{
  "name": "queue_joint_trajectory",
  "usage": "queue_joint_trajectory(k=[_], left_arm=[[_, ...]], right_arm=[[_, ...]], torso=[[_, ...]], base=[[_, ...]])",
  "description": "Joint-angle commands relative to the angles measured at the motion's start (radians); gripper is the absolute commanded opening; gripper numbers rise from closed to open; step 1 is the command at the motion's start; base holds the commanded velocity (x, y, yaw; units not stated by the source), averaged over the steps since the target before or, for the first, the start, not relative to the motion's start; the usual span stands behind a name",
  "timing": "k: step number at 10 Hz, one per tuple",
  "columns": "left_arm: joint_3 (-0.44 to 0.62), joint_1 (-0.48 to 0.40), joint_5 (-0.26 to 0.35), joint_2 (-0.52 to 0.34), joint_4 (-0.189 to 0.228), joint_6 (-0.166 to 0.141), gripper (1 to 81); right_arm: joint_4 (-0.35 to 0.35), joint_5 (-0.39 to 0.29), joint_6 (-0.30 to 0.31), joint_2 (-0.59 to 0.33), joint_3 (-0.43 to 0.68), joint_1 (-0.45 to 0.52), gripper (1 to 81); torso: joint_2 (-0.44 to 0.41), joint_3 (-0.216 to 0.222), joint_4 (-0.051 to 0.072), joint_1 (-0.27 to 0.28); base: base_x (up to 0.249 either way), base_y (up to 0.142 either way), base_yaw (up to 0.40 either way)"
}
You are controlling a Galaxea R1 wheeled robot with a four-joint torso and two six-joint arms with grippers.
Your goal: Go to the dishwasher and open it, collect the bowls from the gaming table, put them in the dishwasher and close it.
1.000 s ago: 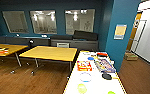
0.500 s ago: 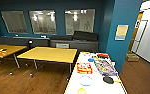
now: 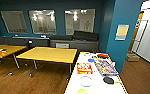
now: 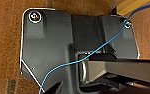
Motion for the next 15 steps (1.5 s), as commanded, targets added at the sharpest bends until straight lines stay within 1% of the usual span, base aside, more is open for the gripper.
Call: queue_joint_trajectory(k=[1,3,4,5,6,8,9,11,12,14,15], left_arm=[[0.009,-0.043,0.051,0.0,0.001,0.003,81.1],[0.009,-0.043,0.051,0.0,0.001,0.002,81.1],[0.009,-0.044,0.051,0.0,0.001,0.002,81.1],[0.009,-0.046,0.051,0.003,0.002,0.002,81.1],[0.009,-0.046,0.051,0.003,0.001,0.002,81.1],[0.009,-0.046,0.051,0.0,-0.002,0.002,81.1],[0.009,-0.046,0.051,0.0,-0.004,0.002,81.1],[0.009,-0.046,0.051,0.003,-0.004,0.002,81.1],[0.009,-0.046,0.051,0.003,-0.006,0.002,81.1],[0.009,-0.046,0.051,0.003,-0.006,0.0,81.1],[0.009,-0.046,0.051,0.003,-0.006,0.0,81.1]], right_arm=[[0.009,-0.011,0.008,-0.16,0.233,0.032,81.1],[0.013,0.085,0.023,-0.34,0.481,0.018,81.1],[0.01,0.11,0.046,-0.444,0.618,0.021,81.1],[0.01,0.142,0.049,-0.551,0.757,0.021,81.1],[0.028,0.185,0.048,-0.655,0.876,0.026,81.1],[0.054,0.254,0.048,-0.841,1.062,0.05,81.1],[0.082,0.272,0.048,-0.936,1.151,0.076,81.1],[0.137,0.288,0.048,-1.117,1.313,0.146,81.1],[0.165,0.286,0.046,-1.197,1.373,0.195,81.1],[0.248,0.273,0.046,-1.31,1.438,0.326,81.1],[0.297,0.247,0.046,-1.358,1.461,0.396,81.1]], torso=[[0.0,0.0,0.0,0.0],[0.0,0.0,0.0,0.0],[0.0,0.0,0.0,0.0],[0.0,0.0,0.0,0.0],[0.0,0.0,0.0,0.0],[0.0,0.0,0.0,0.0],[0.0,0.0,0.0,0.0],[0.0,0.0,0.0,0.0],[0.0,0.0,0.0,0.0],[0.0,0.0,0.0,0.0],[0.0,0.0,0.0,0.0]], base=[[0.0,0.0,0.0],[0.0,0.0,0.0],[0.0,0.0,0.0],[0.0,0.0,0.0],[0.0,0.0,0.0],[0.0,0.0,0.0],[0.0,0.0,0.0],[0.0,0.0,0.0],[0.0,0.0,0.0],[0.0,0.0,0.0],[0.0,0.0,0.0]])
